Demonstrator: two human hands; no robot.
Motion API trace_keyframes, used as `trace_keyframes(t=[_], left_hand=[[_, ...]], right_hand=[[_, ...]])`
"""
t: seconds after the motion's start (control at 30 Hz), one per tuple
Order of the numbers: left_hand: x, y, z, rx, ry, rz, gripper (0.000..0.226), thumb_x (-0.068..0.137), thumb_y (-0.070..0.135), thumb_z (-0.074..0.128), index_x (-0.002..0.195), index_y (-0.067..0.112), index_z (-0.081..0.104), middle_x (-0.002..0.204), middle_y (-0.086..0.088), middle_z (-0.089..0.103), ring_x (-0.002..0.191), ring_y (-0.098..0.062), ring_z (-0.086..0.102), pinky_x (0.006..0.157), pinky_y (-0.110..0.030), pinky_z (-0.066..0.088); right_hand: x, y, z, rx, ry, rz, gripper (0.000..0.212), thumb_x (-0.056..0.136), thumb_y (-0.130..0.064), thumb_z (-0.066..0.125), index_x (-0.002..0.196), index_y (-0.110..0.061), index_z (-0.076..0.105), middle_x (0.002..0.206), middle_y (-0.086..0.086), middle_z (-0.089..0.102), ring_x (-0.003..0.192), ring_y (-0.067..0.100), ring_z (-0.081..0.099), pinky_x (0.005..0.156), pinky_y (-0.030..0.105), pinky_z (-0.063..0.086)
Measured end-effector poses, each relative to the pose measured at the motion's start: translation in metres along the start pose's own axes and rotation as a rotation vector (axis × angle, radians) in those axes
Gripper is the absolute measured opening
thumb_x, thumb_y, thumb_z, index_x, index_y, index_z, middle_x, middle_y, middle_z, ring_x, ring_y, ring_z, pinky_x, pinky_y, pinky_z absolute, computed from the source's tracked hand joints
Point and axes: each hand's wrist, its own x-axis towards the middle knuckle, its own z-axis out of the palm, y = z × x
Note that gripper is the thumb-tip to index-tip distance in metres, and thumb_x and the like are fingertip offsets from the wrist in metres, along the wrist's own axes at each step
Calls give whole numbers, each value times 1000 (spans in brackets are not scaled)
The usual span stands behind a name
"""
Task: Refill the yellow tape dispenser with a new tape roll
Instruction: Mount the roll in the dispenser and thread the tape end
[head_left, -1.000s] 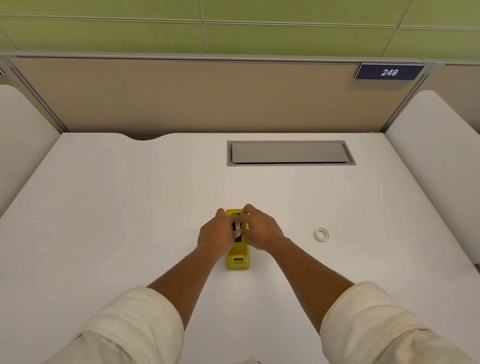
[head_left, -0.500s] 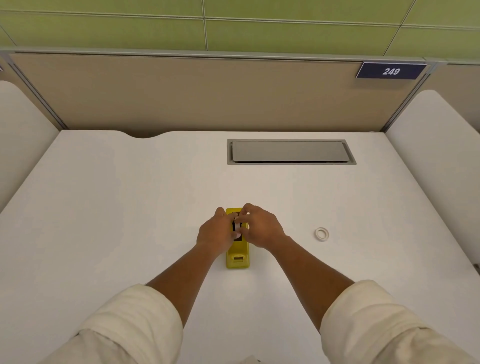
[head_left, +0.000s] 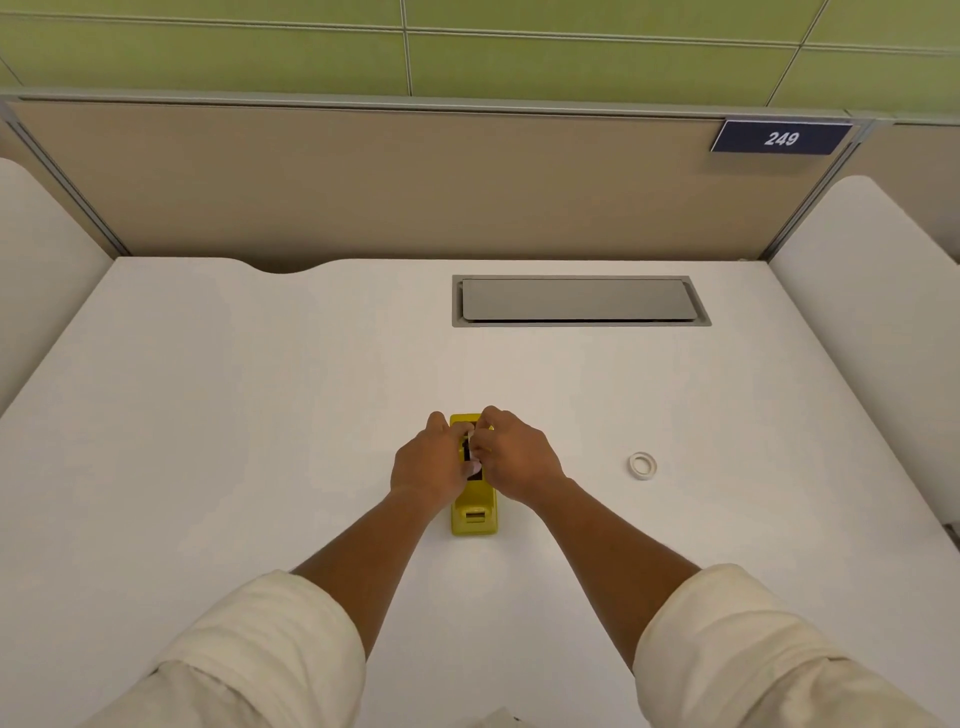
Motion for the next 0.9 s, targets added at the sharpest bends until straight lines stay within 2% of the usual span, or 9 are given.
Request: trace_keyframes(t=[0.1, 0.3, 0.4, 0.5, 0.67, 0.9], left_hand=[[1, 1, 0, 22, 9, 4, 43, 87, 46, 62, 126, 31, 53, 109, -2, 46, 90, -23, 62, 63, -31, 43], [5, 2, -1, 36, -1, 10, 37, 85, 44, 65, 119, 31, 58, 100, 2, 41, 86, -22, 60, 61, -30, 37], [7, 1, 0, 42, -12, 13, 38, 86, 44, 65, 121, 30, 57, 104, 0, 44, 88, -23, 61, 63, -31, 38], [7, 0, 0, 31, -17, 15, 36, 87, 43, 64, 121, 30, 58, 104, 0, 44, 85, -22, 59, 62, -31, 38], [10, -1, -1, 21, -30, 17, 37, 87, 41, 63, 123, 34, 58, 105, 0, 45, 86, -23, 60, 62, -31, 38], [11, 0, -1, 44, -32, 20, 33, 86, 43, 63, 115, 29, 61, 94, 4, 36, 73, -19, 48, 61, -31, 36]], right_hand=[[-1, -1, 3, -5, -11, -1, 11, 87, -10, 53, 93, -10, 62, 105, 4, 53, 90, 23, 52, 57, 30, 33], [0, 0, 3, 17, -19, 33, 13, 87, -9, 54, 98, -12, 59, 104, 3, 51, 89, 23, 53, 57, 30, 31], [0, 1, 2, 26, -21, 33, 19, 89, -17, 55, 107, -18, 62, 111, 1, 53, 96, 21, 53, 61, 32, 41], [0, 1, 1, 24, 12, 39, 18, 90, -20, 55, 103, -20, 67, 112, -1, 56, 99, 20, 54, 66, 32, 46], [1, 1, 2, -99, 36, -26, 19, 89, -18, 54, 96, -14, 71, 104, 3, 59, 97, 24, 54, 61, 29, 34], [1, -3, 4, -104, -1, -35, 13, 84, -11, 57, 95, -8, 60, 99, 9, 51, 87, 26, 50, 55, 32, 29]])
